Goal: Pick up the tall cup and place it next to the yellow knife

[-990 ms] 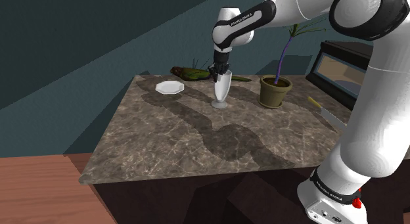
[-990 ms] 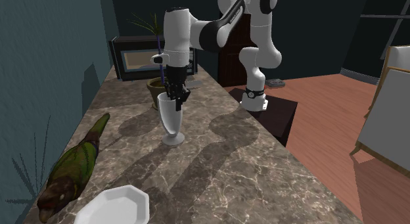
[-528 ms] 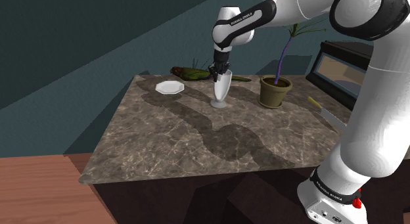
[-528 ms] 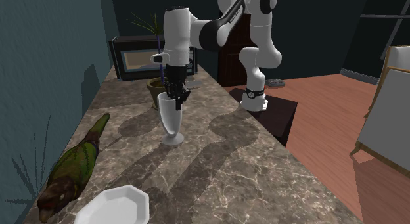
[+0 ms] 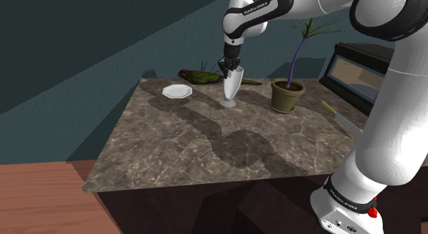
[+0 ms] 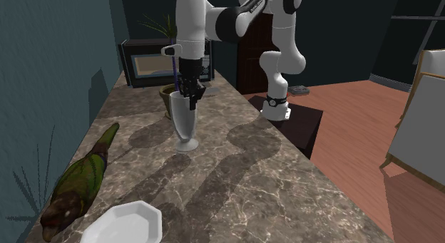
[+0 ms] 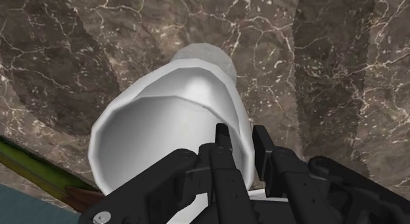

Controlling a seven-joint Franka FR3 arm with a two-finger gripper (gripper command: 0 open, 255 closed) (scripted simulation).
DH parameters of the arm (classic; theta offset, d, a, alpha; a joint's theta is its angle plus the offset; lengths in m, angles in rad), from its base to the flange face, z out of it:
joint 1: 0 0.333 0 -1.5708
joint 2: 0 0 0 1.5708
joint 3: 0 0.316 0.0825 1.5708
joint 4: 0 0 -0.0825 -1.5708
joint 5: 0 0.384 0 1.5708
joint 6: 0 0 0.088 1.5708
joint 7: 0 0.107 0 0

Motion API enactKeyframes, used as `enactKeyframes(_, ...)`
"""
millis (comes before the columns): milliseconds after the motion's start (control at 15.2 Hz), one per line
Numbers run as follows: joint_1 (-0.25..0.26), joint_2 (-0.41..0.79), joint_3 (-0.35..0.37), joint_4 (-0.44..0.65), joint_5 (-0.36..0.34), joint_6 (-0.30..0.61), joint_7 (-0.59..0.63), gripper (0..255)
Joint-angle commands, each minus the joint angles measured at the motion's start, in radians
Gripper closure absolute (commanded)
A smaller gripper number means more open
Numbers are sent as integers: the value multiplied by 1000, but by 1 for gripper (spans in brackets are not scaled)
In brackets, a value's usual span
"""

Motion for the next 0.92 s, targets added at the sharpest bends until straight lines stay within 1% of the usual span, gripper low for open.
enactKeyframes(0,1,-10,0,15,-1,-24,2,255)
enactKeyframes(858,1,-32,-1,160,-5,-192,3,255)
